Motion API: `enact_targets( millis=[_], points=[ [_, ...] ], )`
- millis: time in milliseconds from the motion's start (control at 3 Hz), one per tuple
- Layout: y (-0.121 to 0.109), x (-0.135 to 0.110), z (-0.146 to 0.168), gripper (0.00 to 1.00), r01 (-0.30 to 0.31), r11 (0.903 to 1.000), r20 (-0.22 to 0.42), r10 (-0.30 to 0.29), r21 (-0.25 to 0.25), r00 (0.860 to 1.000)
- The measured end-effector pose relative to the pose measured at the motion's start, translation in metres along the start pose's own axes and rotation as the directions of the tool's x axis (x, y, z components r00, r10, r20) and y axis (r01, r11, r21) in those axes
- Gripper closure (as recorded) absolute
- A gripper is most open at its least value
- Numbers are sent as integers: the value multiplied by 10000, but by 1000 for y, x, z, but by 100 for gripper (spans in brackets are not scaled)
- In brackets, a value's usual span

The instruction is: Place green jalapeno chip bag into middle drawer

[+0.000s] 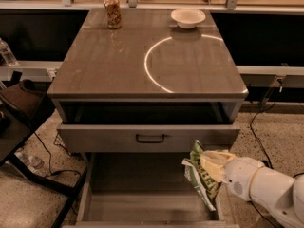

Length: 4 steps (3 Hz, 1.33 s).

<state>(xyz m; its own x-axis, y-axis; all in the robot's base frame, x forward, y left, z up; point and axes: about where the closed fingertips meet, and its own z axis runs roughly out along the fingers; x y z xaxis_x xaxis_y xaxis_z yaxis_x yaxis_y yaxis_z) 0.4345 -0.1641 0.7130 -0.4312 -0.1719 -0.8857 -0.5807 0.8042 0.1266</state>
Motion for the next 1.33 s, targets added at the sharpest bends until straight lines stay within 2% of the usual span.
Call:
enact_targets(
  millis=[333,667,1000,1333],
  points=[
    [1,50,41,100,-423,9987,101,426,-294,9990],
    [3,88,76,100,-817,9947,247,834,-627,9962],
    [6,99,82,82,-1113,9906,275,1138,-794,9931],
    [7,98,83,59,-1100,9906,275,1125,-812,9933]
  ],
)
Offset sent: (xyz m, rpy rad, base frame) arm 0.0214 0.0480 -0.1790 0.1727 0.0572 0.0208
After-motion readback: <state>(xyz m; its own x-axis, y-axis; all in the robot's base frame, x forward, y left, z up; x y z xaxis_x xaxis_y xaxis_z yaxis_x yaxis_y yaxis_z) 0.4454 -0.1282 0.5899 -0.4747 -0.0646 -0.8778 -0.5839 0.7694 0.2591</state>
